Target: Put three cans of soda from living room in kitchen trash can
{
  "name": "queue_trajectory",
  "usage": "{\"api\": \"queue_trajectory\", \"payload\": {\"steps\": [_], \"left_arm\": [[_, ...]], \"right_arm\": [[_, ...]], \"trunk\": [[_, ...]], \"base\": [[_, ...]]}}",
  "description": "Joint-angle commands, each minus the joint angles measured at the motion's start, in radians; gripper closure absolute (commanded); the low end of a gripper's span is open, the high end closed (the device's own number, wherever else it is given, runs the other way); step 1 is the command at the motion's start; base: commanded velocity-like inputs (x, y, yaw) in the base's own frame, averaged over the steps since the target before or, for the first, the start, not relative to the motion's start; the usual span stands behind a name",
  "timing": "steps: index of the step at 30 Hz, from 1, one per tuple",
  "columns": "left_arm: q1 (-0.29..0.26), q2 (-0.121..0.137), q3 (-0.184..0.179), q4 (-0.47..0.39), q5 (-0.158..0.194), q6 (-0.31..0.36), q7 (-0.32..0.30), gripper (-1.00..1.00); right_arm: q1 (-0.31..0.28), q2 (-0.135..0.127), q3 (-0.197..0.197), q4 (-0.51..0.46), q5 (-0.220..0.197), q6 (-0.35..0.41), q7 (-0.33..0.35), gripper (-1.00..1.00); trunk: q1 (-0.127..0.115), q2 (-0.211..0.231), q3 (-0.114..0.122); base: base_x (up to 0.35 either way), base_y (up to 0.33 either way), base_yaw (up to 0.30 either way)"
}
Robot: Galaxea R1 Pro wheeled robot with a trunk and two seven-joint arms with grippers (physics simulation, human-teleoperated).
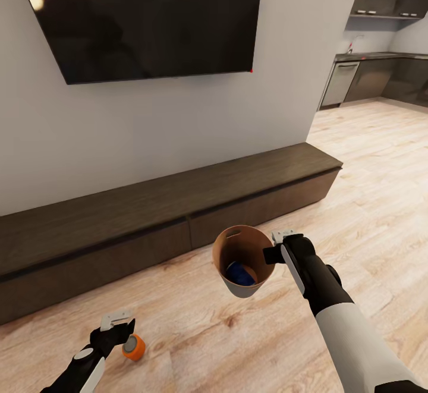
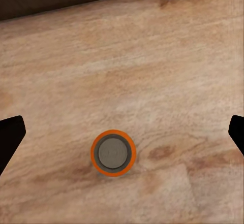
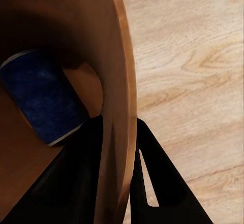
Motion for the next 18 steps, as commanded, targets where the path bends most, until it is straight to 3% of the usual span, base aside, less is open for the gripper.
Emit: {"api": "queue_trajectory", "payload": {"steps": [1,18], "left_arm": [[0.000,0.000,0.000,0.000,0.000,0.000,0.000,-1.00],[0.000,0.000,0.000,0.001,0.001,-0.001,-0.001,-1.00]], "right_arm": [[-0.001,0.000,0.000,0.000,-0.014,0.000,0.004,1.00],[-0.001,0.000,0.000,-0.045,-0.014,0.001,0.004,1.00]], "trunk": [[0.004,-0.007,-0.003],[0.069,-0.126,-0.074]], "base": [[0.000,0.000,0.000],[0.000,0.000,0.000]]}}
